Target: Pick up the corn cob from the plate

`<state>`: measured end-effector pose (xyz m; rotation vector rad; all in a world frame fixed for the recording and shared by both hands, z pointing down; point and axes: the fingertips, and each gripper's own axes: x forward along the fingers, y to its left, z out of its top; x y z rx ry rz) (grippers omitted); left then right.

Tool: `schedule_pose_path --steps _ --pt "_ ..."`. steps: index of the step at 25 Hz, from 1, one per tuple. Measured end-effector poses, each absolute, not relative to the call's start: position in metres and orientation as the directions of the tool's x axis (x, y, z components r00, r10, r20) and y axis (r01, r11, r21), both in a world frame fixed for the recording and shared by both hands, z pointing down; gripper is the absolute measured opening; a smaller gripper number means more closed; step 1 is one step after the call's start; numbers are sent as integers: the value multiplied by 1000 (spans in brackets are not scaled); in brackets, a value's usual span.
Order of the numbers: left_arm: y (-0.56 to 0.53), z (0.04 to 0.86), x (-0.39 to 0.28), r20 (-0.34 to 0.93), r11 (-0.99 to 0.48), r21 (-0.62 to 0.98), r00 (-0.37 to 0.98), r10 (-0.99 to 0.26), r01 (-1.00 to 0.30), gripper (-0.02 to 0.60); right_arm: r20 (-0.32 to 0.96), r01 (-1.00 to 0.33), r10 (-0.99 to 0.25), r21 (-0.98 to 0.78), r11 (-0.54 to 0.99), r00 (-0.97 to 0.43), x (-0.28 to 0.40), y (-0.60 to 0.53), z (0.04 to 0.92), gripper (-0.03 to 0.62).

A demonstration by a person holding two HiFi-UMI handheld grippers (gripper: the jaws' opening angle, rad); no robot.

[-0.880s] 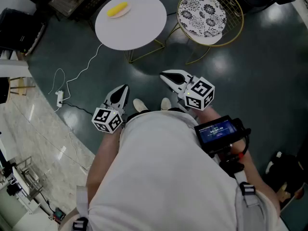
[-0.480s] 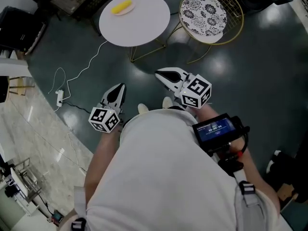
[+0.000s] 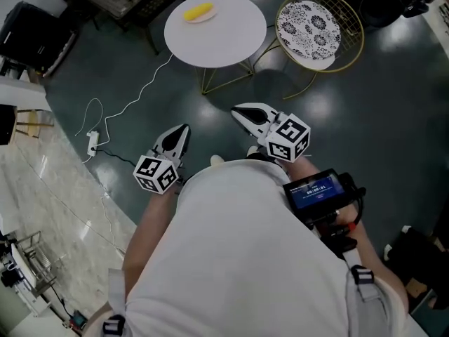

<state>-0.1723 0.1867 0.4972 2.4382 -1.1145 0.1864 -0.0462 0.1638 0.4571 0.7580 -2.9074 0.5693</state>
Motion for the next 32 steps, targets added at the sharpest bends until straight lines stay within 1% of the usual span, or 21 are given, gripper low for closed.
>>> schedule_pose_path --steps 6,13,21,27,32 --pt "190 504 -203 286 -574 340 663 -692 -745 6 170 -503 -474 -331 798 -864 -70 169 468 8" --pt "187 496 -198 273 -581 345 672 -689 -737 6 193 -517 -479 -332 789 -856 -68 166 467 8" --pt "191 499 -215 262 -577 349 668 -696 -738 6 203 -517 -476 -319 794 -856 -85 171 469 8" --pt "192 508 -220 289 -558 350 653 -700 -753 6 230 -510 -457 -305 804 -859 -90 179 476 8" --pt "193 506 -223 284 -554 351 649 -705 -755 6 236 -504 -448 -306 808 -862 -95 181 478 8"
